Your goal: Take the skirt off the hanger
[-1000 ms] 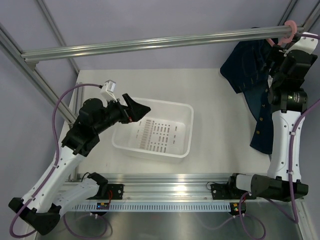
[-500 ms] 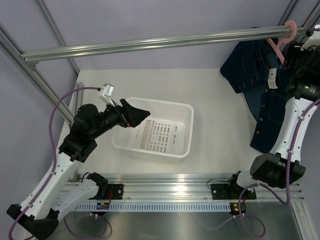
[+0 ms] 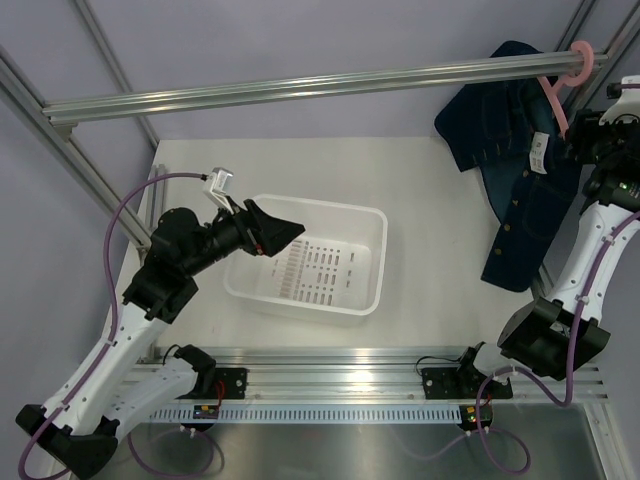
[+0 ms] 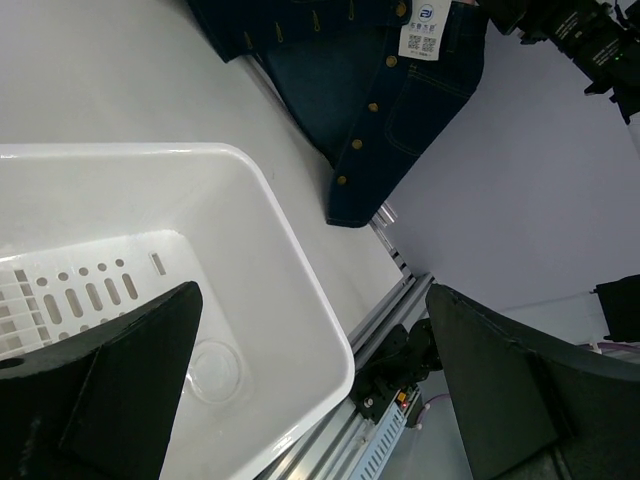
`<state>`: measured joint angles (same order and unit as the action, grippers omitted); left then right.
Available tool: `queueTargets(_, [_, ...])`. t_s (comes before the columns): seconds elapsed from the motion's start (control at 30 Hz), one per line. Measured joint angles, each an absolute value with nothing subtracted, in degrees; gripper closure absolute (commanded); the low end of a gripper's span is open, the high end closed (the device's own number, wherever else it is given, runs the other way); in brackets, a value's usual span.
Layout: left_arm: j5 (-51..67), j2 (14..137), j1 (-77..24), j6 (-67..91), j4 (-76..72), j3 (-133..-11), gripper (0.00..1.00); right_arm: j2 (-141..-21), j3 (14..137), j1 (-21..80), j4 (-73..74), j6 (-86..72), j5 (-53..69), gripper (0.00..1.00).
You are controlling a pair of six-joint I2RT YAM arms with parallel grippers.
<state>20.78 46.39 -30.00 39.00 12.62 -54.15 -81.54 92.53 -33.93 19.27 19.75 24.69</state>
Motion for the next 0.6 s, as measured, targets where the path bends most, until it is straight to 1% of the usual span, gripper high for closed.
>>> queueTargets(0.33, [21.58,46.30,-30.00,38.98,11.57,-53.89,0.01,-81.60,91.37,-34.09,17.98,17.23,29.54,0.34])
queueTargets(0.53, [23.11,46.33,-30.00,39.00,9.72,-53.74,0.01,-82.85,92.40,-34.15,17.91,16.29,31.59,0.36])
queueTargets(0.6, [23.38,46.30,-30.00,38.94,9.78,-53.74,0.01,-83.64,92.40,-34.15,17.87,16.27,32.27,0.39])
